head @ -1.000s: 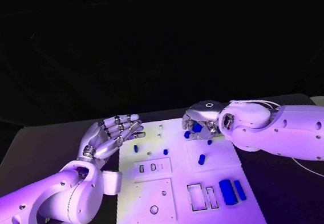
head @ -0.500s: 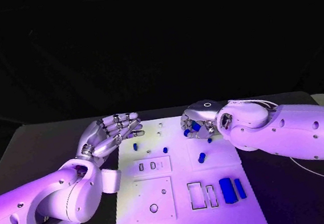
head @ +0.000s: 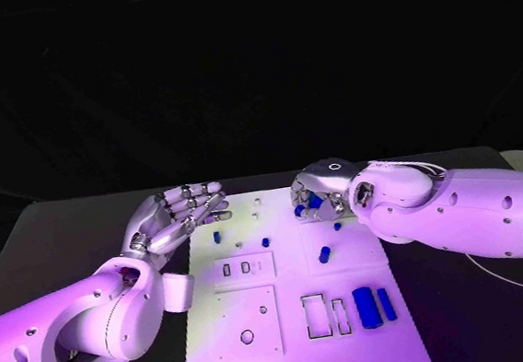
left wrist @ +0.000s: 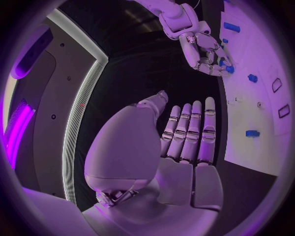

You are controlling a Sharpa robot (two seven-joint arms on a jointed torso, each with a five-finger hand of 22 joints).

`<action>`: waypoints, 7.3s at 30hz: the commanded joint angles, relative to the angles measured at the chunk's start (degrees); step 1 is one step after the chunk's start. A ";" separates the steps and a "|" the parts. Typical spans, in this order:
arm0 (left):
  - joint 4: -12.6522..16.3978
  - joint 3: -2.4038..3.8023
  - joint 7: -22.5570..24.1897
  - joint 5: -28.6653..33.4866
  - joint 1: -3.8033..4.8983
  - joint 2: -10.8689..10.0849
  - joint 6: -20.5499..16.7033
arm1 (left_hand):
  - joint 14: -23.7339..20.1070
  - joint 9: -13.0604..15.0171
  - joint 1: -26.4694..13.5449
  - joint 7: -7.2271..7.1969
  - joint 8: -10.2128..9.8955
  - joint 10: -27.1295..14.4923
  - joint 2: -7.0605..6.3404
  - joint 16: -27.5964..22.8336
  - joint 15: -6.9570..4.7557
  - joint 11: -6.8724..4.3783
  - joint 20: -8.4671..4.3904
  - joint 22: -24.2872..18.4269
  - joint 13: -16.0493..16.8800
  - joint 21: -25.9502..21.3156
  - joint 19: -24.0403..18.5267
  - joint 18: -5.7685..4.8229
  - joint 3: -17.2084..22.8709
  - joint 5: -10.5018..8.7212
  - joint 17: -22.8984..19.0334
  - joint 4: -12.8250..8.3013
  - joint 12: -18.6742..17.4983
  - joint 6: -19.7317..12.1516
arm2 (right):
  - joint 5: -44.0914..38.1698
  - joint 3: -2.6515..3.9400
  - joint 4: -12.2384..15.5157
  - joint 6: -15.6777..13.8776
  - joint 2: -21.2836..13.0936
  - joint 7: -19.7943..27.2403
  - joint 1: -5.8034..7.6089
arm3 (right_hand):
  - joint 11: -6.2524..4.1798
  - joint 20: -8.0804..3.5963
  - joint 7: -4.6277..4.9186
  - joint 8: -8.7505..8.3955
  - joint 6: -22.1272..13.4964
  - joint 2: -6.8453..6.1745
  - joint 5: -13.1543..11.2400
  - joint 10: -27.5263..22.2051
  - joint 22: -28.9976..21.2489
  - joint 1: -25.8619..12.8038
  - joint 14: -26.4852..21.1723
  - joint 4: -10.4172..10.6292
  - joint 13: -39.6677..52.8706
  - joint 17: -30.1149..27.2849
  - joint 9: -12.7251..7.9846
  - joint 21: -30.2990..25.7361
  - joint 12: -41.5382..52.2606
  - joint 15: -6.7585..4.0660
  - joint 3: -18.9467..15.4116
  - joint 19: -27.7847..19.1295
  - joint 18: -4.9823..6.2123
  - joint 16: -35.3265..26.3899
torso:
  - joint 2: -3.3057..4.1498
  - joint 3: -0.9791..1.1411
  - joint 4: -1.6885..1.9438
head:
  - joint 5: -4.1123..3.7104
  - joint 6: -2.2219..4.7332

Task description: Assemble the parts on the task board

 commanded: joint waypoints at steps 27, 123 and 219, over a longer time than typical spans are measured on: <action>0.01 0.05 -0.17 0.97 0.12 0.28 1.38 | -0.32 -0.12 -0.82 2.84 -0.36 0.22 0.06 -0.26 -0.03 0.30 0.43 -0.09 -0.08 -0.07 0.15 0.76 0.12 0.27 0.05 0.26 -0.35 0.04 | -2.60 0.49 -3.18 -12.34 5.76 -3.41 0.77 | -0.05 -0.42 0.10 0.76 0.15 0.41 -0.30 0.57 7.97 -1.05 1.20 0.29 0.45 0.23 1.24 0.40 0.00 -0.30 0.36 1.76 -1.24 0.58 | 0.66 -0.33 0.64 | 0.27 1.28; -0.51 0.04 -0.67 1.42 1.75 -0.70 2.39 | -0.32 -0.24 -0.84 2.87 -0.58 0.18 0.14 -0.43 0.00 0.35 0.40 -0.16 -0.05 0.04 0.43 0.77 0.30 0.27 0.17 0.07 -0.78 -0.09 | 17.54 1.64 7.88 -6.44 -9.46 -2.45 0.68 | -0.94 -0.92 0.77 -4.03 -7.19 -5.24 2.82 6.60 9.01 -4.19 1.62 2.41 14.01 1.58 2.62 0.54 15.42 -0.91 -4.56 2.14 -1.37 2.97 | 1.09 0.17 -0.58 | 0.83 1.88; -1.08 0.03 -1.65 1.46 1.74 -0.75 3.45 | -0.29 -0.29 -1.02 2.84 -0.65 0.32 0.22 -0.56 -0.01 0.33 0.37 -0.24 -0.02 0.07 0.57 0.76 0.39 0.27 0.28 0.03 -1.02 -0.03 | 0.93 1.28 8.96 -14.16 -3.55 -7.85 -0.73 | -0.42 -0.01 0.65 4.46 -7.20 -1.39 3.75 14.95 15.07 -0.85 5.73 3.90 76.43 24.30 6.19 4.31 79.81 -0.06 -6.80 6.07 -2.89 19.02 | 1.16 0.48 -0.99 | 1.88 1.09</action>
